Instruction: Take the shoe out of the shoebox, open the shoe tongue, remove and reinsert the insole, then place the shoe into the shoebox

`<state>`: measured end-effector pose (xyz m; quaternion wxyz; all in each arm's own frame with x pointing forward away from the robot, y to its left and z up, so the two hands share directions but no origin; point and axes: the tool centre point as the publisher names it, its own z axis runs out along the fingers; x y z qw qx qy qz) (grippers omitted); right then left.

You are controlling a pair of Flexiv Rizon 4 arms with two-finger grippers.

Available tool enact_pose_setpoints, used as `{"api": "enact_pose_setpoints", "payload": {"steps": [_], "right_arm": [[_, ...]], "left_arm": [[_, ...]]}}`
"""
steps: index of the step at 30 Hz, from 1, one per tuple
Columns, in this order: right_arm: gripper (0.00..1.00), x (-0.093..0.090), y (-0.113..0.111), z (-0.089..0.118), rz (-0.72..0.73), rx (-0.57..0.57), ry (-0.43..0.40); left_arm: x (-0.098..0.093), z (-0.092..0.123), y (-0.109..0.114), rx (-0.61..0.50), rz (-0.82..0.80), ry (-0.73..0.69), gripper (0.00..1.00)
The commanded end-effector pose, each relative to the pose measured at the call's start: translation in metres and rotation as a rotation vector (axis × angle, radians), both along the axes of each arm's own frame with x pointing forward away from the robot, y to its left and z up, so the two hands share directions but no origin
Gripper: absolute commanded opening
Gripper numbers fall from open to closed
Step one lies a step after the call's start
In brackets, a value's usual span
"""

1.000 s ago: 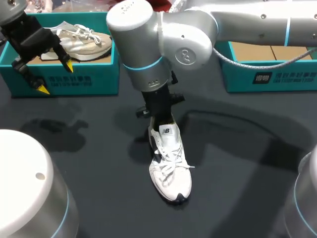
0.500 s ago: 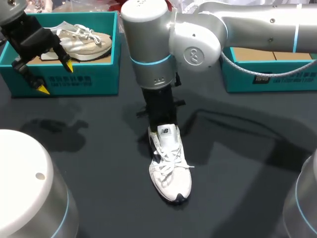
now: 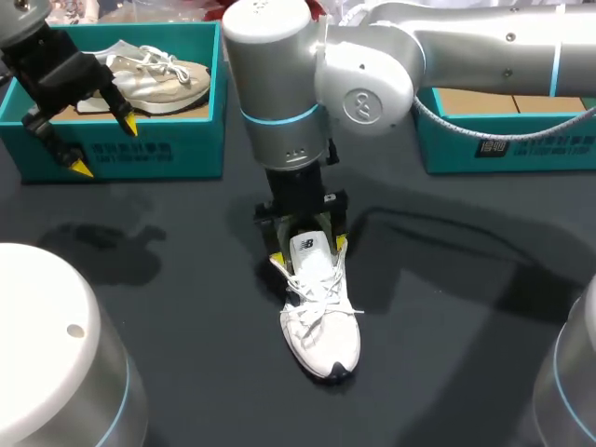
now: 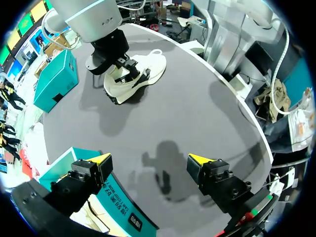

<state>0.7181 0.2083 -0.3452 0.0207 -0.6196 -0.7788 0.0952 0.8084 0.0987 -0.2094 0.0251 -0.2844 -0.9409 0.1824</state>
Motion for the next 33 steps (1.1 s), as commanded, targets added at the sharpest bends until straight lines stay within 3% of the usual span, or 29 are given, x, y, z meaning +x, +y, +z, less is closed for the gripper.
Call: {"api": "enact_pose_setpoints", "payload": {"steps": [1,28,31,33], "right_arm": [[1.0,-0.011,-0.002,0.002,-0.01,-0.001,-0.01],[1.0,-0.057,-0.023,0.027,-0.142,-0.02,-0.072],[0.81,-0.064,-0.023,0.033,-0.153,-0.025,-0.087],[0.61,-0.067,-0.023,0.036,-0.162,-0.032,-0.092]], "left_arm": [[0.001,0.0,0.0,0.002,-0.001,0.001,1.0],[0.001,0.0,0.0,0.002,-0.001,0.001,1.0],[0.001,0.0,0.0,0.002,-0.001,0.001,1.0],[0.001,0.0,0.0,0.002,-0.001,0.001,1.0]]}}
